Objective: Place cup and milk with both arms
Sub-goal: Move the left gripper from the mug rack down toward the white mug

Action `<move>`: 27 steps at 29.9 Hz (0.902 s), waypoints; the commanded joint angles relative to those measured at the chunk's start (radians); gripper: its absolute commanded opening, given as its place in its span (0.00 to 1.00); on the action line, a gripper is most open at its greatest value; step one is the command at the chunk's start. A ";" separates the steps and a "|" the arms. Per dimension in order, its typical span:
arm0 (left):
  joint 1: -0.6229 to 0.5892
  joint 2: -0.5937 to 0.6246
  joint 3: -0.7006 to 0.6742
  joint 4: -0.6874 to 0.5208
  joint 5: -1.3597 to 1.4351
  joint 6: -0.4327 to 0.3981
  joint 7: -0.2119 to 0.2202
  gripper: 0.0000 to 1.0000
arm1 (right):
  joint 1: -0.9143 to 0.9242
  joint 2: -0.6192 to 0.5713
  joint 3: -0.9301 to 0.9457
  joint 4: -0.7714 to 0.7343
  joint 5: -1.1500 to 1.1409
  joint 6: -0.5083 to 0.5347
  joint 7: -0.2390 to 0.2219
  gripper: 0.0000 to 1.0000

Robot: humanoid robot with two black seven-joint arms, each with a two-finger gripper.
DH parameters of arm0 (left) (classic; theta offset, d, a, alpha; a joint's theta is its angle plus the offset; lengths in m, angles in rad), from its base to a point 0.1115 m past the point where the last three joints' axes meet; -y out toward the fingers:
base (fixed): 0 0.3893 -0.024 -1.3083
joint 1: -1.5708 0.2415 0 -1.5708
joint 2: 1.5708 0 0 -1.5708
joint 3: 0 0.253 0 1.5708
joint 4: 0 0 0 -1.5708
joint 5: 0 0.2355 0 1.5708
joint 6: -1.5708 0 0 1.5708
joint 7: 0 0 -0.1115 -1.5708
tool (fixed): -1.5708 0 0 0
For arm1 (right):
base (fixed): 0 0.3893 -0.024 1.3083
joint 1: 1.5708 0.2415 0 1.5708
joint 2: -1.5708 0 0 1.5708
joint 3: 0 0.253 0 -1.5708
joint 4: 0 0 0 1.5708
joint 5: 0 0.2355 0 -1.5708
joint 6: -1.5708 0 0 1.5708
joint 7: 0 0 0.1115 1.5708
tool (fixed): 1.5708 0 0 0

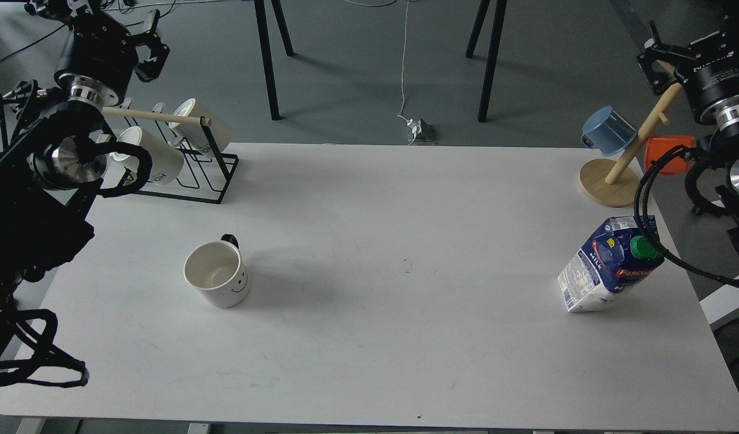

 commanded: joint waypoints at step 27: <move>0.086 0.588 0.304 -0.710 0.660 -0.095 0.052 0.86 | -0.007 -0.020 0.002 0.038 -0.005 0.000 0.002 1.00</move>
